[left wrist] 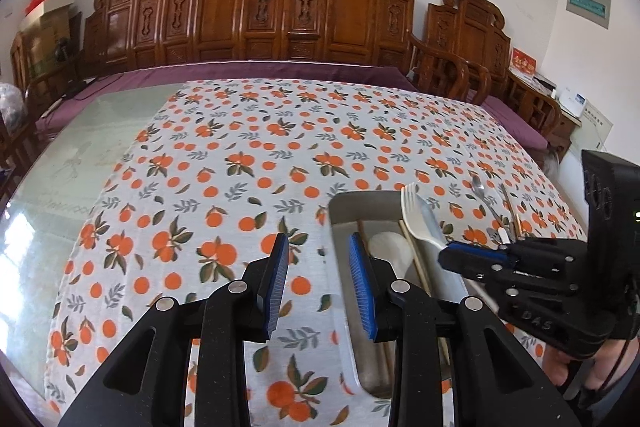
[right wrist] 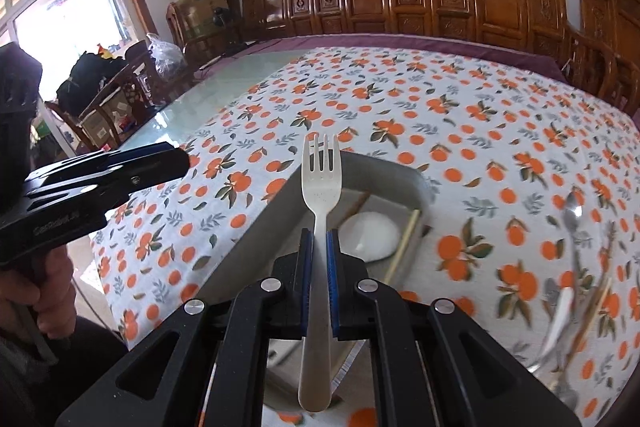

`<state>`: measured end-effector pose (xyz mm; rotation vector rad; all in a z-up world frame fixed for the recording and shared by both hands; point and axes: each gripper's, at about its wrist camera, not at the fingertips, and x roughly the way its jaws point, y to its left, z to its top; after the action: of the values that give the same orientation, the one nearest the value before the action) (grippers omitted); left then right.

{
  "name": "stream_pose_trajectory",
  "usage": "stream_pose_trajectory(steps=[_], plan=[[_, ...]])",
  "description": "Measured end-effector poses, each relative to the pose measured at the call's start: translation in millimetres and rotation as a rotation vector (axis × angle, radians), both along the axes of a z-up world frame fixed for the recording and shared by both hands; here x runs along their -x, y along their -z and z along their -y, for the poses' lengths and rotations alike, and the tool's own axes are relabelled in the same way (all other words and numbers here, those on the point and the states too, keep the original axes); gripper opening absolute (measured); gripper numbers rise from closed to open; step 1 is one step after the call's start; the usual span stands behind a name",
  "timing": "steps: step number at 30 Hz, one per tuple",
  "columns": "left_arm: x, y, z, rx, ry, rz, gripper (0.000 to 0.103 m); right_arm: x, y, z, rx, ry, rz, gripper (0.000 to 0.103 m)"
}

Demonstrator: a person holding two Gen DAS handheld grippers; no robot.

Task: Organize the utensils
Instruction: 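Carry the metal fork over the tray, lower it in, open the right tool, then reach the left tool to the utensil pile and grasp a metal fork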

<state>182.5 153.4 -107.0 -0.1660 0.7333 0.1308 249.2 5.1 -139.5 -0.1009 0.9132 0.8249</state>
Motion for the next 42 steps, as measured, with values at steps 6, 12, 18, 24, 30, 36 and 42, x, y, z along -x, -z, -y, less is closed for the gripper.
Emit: stream_pose_trajectory(steps=[6, 12, 18, 24, 30, 36, 42], plan=[[-0.5, 4.6, -7.1, -0.007, -0.023, -0.007, 0.029, -8.5, 16.7, -18.6, -0.004, 0.035, -0.065, 0.009], [-3.5, 10.0, -6.7, -0.010, -0.020, -0.023, 0.029, -12.5, 34.4, -29.0, -0.009, 0.047, -0.127, 0.012], [-5.7, 12.4, -0.1, -0.017, -0.007, -0.031, 0.029, -8.8, 28.8, -16.9, -0.030, 0.029, -0.097, 0.012], [-9.0, 11.1, 17.3, -0.018, 0.031, -0.027, 0.029, 1.4, 4.8, 21.3, 0.002, 0.028, 0.016, 0.012], [-15.1, 8.5, 41.9, -0.006, 0.079, -0.017, 0.031, -2.0, -18.4, 87.4, 0.026, 0.100, 0.084, 0.012], [-24.4, 8.9, 72.2, 0.011, 0.142, -0.010, 0.035, -10.9, -20.7, 155.4, 0.097, 0.202, 0.125, 0.012], [-33.0, 13.7, 108.3, 0.009, 0.210, -0.015, 0.038, -16.8, -7.7, 203.3, 0.133, 0.301, 0.129, 0.012]])
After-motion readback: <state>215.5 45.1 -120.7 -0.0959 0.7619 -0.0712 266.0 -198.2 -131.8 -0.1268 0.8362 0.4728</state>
